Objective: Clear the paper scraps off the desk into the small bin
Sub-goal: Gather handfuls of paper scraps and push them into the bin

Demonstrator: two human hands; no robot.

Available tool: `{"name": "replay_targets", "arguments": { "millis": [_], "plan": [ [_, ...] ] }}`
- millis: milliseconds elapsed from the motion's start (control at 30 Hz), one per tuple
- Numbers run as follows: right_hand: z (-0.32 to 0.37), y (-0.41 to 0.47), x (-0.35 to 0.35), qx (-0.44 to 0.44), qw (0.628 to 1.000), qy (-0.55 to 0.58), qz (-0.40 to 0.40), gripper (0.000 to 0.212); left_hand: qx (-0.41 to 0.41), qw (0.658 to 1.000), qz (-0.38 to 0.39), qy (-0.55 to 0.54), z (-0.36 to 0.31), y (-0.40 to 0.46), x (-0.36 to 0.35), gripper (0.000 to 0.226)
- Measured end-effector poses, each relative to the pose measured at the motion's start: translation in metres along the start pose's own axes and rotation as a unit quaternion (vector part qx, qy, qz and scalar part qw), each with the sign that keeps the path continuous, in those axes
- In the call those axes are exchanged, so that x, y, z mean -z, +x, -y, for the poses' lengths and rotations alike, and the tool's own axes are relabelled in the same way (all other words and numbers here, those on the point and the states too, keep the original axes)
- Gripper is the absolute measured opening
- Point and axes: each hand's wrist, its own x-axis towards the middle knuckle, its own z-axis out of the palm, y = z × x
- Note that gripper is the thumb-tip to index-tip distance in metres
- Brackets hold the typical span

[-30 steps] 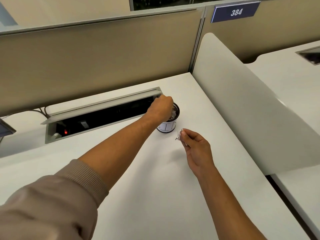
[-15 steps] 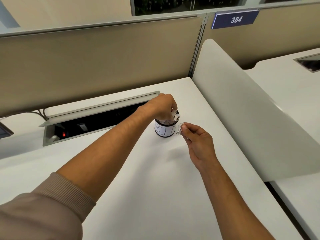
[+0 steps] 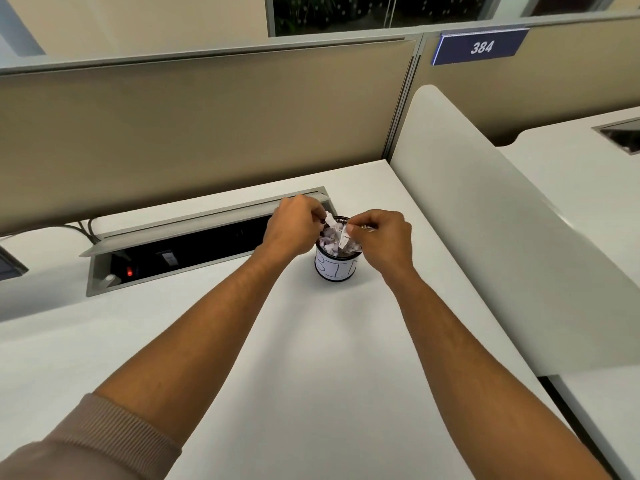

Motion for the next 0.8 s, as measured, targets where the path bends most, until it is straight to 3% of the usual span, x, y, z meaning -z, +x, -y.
{"name": "replay_targets", "arguments": {
  "millis": [233, 533, 700, 800],
  "plan": [
    [0.005, 0.011, -0.041, 0.079, 0.942, -0.29, 0.146, 0.016, 0.046, 0.994, -0.002, -0.094, 0.016, -0.005, -0.011, 0.009],
    [0.044, 0.017, -0.002, 0.084, 0.92, -0.292, 0.247, 0.017, 0.045, 0.994, -0.003, -0.102, 0.017, -0.005, -0.012, 0.007],
    [0.046, 0.022, 0.019, 0.1, 0.931, -0.306, 0.172, 0.032, 0.052, 0.992, -0.005, -0.114, 0.017, -0.005, -0.012, 0.007],
    [0.035, 0.021, 0.023, 0.071, 0.932, -0.313, 0.168, 0.022, 0.053, 0.992, 0.001, -0.116, 0.017, -0.004, -0.012, 0.009]
  ]
}}
